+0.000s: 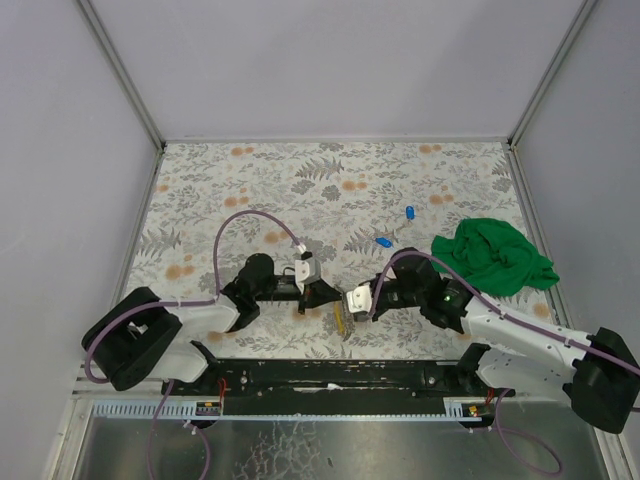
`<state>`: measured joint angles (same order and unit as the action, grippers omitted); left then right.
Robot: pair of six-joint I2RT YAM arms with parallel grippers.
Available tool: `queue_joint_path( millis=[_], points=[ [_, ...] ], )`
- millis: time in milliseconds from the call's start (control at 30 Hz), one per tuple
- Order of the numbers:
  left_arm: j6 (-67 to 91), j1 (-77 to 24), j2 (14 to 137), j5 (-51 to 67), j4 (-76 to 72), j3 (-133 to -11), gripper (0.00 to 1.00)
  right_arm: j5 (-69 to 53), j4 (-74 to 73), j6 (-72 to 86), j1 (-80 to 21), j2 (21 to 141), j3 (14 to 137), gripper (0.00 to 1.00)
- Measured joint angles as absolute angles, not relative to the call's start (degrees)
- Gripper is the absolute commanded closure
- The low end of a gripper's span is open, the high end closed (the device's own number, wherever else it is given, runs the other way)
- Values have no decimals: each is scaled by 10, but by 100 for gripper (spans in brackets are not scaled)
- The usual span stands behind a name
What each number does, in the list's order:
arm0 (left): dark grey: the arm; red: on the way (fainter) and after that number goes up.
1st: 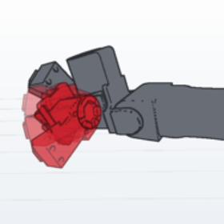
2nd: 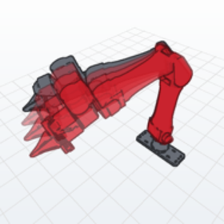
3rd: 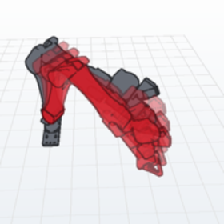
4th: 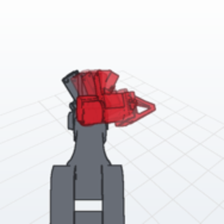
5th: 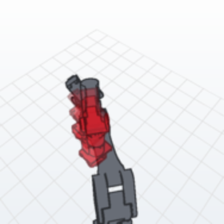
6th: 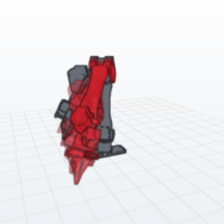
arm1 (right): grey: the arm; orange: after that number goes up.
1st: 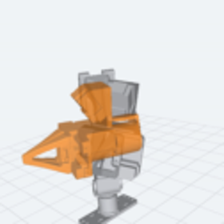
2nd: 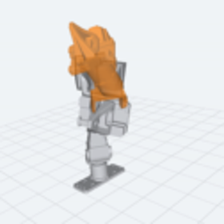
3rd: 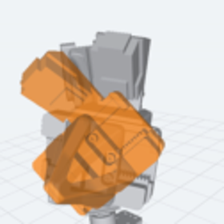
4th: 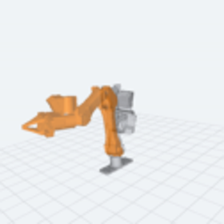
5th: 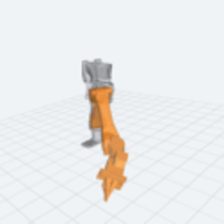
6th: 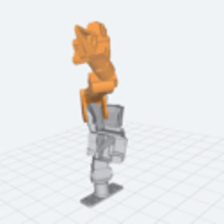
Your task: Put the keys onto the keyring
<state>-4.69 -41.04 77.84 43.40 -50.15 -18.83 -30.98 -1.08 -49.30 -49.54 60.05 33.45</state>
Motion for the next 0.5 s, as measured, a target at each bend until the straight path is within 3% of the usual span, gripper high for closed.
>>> queue_joint_path(
  millis=[500],
  points=[
    [72,-401,744,367,-542,-154,100,-296,158,-429,-496,569,239,100]
  ],
)
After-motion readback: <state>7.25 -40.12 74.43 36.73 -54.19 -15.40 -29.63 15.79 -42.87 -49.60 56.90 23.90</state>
